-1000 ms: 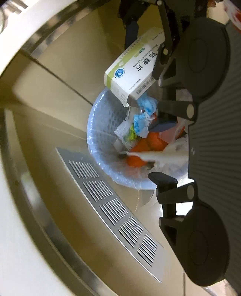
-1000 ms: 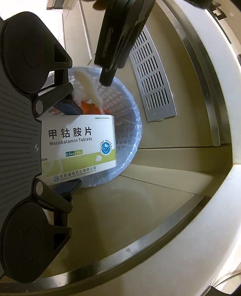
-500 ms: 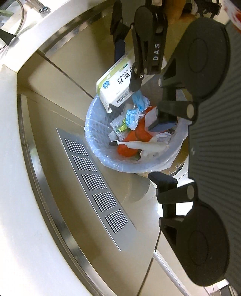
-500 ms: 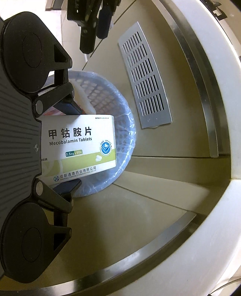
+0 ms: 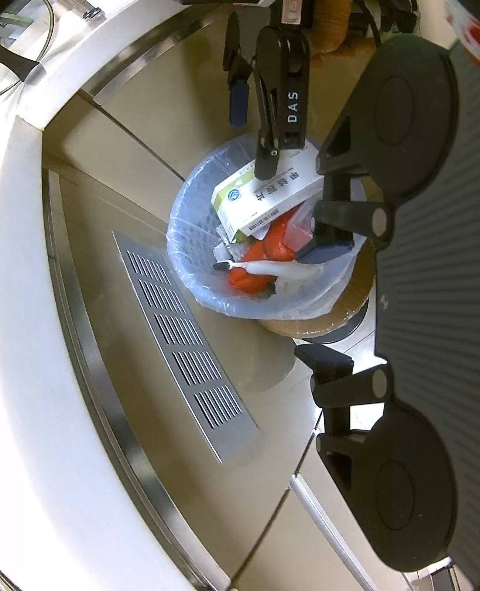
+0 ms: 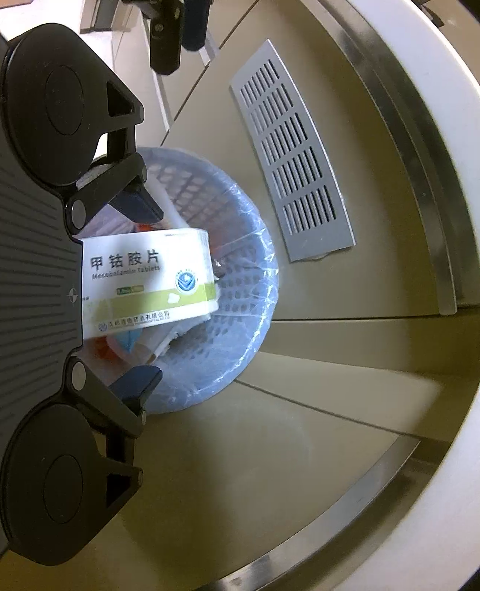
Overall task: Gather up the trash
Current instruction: 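Open the left tool to drop the toothbrush while the right tool releases the medicine box, then raise both open tools back up toward the counter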
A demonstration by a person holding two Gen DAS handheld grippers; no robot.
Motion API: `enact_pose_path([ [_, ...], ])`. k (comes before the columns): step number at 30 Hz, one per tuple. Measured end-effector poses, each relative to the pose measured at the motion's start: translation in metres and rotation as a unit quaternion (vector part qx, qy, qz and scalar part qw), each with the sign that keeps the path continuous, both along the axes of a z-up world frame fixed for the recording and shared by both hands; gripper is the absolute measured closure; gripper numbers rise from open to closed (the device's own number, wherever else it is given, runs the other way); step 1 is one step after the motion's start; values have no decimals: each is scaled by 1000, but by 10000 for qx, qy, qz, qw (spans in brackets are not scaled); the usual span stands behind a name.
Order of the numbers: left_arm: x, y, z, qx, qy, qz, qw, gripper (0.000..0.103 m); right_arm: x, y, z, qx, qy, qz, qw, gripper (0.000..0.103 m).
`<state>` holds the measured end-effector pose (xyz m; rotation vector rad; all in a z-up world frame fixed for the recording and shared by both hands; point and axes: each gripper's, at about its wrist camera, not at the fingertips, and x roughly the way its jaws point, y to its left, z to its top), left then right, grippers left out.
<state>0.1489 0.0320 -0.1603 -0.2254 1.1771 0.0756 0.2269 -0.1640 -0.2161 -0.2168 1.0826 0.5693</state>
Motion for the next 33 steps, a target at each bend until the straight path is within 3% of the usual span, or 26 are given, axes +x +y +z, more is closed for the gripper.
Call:
enact_pose_path([
  [11,-13,6,13,-69,-217,-48,9997,60,-18,-4,17,-70,-60,-4,10000,19],
  [19,-16,7,47,-124,-681,-132,9975,60,-29,-8,59,110,-317,177,9993,19],
  [22,-17,7,69,-168,-985,-188,9948,60,-38,-10,92,389,-620,307,9968,19],
  [26,-17,11,107,-250,-1533,-238,9876,60,-51,-10,143,762,-1349,452,9869,19],
  [29,-11,16,131,-231,-1905,-265,9811,60,-51,-10,174,912,-1839,296,9783,19],
  [33,7,22,151,-140,-2212,-236,9749,60,-34,-9,199,1084,-2174,18,9700,19],
])
